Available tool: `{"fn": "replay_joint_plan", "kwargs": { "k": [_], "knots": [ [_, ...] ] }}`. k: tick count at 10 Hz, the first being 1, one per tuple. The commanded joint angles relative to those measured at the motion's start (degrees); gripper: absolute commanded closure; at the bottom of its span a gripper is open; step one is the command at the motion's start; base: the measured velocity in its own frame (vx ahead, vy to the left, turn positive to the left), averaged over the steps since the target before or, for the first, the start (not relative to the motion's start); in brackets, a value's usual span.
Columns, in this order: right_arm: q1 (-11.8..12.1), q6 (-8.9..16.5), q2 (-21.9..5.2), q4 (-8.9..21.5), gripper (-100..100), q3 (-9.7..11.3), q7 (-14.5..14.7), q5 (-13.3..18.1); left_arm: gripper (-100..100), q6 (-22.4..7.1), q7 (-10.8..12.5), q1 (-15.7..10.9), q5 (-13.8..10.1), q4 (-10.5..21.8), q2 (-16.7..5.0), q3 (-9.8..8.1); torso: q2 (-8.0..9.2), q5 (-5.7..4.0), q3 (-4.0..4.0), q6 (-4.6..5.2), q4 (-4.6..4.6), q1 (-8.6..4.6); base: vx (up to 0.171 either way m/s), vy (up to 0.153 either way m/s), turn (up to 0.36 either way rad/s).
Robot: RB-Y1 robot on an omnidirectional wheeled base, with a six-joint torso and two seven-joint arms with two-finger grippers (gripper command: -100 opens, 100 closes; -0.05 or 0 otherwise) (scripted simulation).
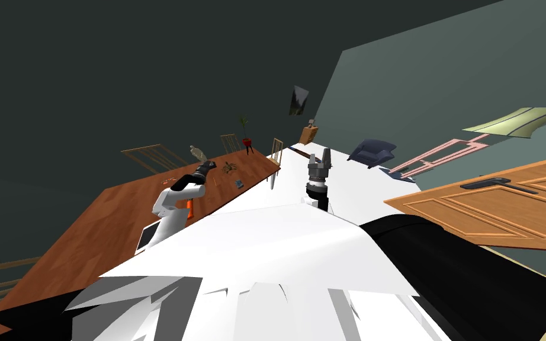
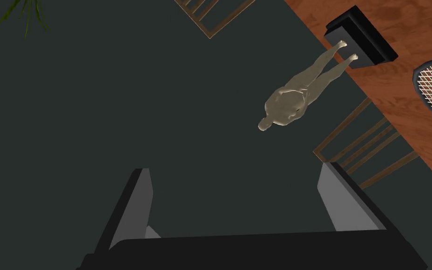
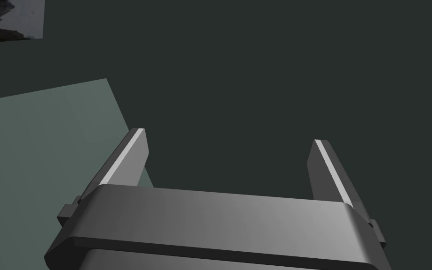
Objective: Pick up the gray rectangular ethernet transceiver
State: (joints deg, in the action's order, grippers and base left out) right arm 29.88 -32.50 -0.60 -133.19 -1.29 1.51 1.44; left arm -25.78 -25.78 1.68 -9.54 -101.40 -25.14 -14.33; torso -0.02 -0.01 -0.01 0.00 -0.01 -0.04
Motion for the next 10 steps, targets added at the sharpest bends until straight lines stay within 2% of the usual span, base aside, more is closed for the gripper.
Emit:
{"fn": "replay_joint_plan", "kwargs": {
  "k": [1, 2, 4, 5, 6, 7, 8, 9, 10],
  "knots": [
    [0.0, 0.0, 0.0, 0.0, 0, 0.0, 0.0, 0.0, -100, -2.86, -0.59, -0.13, -0.58, 0.75, -0.53, -0.28, 0.0, 0.0, 0.0, 0.0, 0.0, 0.0, 0.004, -0.009, -0.082],
    [0.0, 0.0, 0.0, 0.0, 0, 0.0, 0.0, 0.0, -100, -4.57, -1.7, -1.44, -1.31, 3.23, -1.23, -0.61, 0.01, 0.0, 0.01, -0.03, 0.0, 0.02, 0.004, -0.006, -0.152],
    [0.0, 0.0, 0.0, 0.0, 0, 0.0, 0.0, 0.0, -100, -6.61, -1.7, -1.44, -1.31, 3.23, -1.23, -0.61, 0.01, 0.01, 0.01, -0.04, 0.0, 0.06, 0.002, 0.001, -0.039],
    [0.01, 0.0, 0.0, 0.0, 0, -0.01, 0.0, 0.0, -100, -8.72, -2.82, -2.73, -2.08, 5.79, -1.86, -0.87, 0.03, 0.01, 0.02, -0.05, 0.01, 0.07, 0.001, 0.002, -0.129],
    [0.0, 0.0, 0.0, 0.0, 0, 0.0, 0.0, 0.0, -100, -10.01, -2.82, -2.73, -2.08, 5.79, -1.86, -0.87, 0.01, 0.01, 0.01, 0.0, 0.0, 0.06, 0.002, 0.006, -0.116],
    [0.0, 0.0, 0.0, 0.0, 0, 0.0, 0.0, 0.0, -100, -12.08, -3.95, -3.98, -2.87, 8.37, -2.42, -1.06, 0.02, 0.02, 0.01, -0.03, 0.0, 0.08, 0.002, 0.012, -0.183],
    [0.0, 0.0, 0.0, 0.0, 0, 0.0, 0.0, 0.0, -100, -13.31, -3.95, -3.98, -2.87, 8.42, -2.42, -1.06, 0.01, 0.02, 0.0, 0.0, 0.0, 0.1, 0.002, 0.015, -0.097],
    [0.01, 0.0, 0.0, 0.0, 0, -0.01, 0.0, 0.0, -100, -15.05, -5.07, -5.2, -3.69, 11.11, -2.91, -1.19, 0.02, 0.03, 0.01, -0.04, 0.0, 0.11, 0.003, 0.015, -0.187],
    [0.0, 0.0, 0.0, 0.0, 0, 0.0, 0.0, 0.0, -100, -16.52, -5.07, -5.2, -3.69, 11.11, -2.91, -1.19, 0.01, 0.03, 0.01, 0.0, 0.0, 0.11, 0.002, 0.02, -0.114]
  ]
}}
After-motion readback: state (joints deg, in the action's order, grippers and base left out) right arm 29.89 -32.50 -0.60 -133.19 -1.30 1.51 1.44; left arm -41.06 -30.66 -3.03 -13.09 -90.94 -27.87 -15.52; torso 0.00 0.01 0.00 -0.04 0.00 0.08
